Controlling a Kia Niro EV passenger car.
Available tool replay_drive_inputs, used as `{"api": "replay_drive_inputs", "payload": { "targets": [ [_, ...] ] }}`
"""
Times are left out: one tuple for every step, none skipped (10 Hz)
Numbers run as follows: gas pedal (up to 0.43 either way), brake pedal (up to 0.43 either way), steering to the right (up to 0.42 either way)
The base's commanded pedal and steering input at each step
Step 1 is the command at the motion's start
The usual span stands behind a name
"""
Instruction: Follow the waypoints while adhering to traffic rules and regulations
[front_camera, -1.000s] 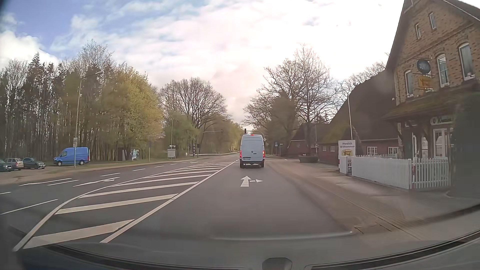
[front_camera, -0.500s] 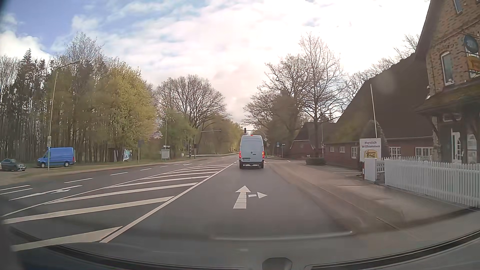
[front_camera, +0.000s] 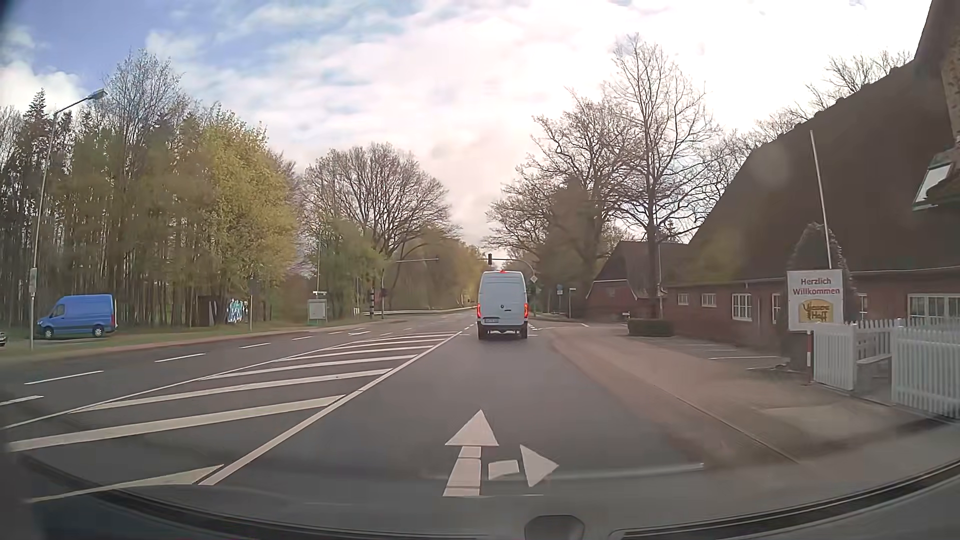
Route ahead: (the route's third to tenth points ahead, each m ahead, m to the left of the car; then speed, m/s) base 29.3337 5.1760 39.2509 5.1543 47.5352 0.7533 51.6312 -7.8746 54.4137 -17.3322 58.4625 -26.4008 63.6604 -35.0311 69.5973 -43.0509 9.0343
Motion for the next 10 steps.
{"api": "replay_drive_inputs", "payload": {
  "targets": [
    [0.15,0.0,-0.003],
    [0.138,0.0,-0.003],
    [0.13,0.0,-0.003],
    [0.13,0.0,-0.002],
    [0.13,0.0,-0.002],
    [0.13,0.0,-0.003],
    [0.118,0.0,-0.003],
    [0.118,0.006,-0.003],
    [0.11,0.0,-0.003],
    [0.11,0.0,-0.003]
  ]
}}
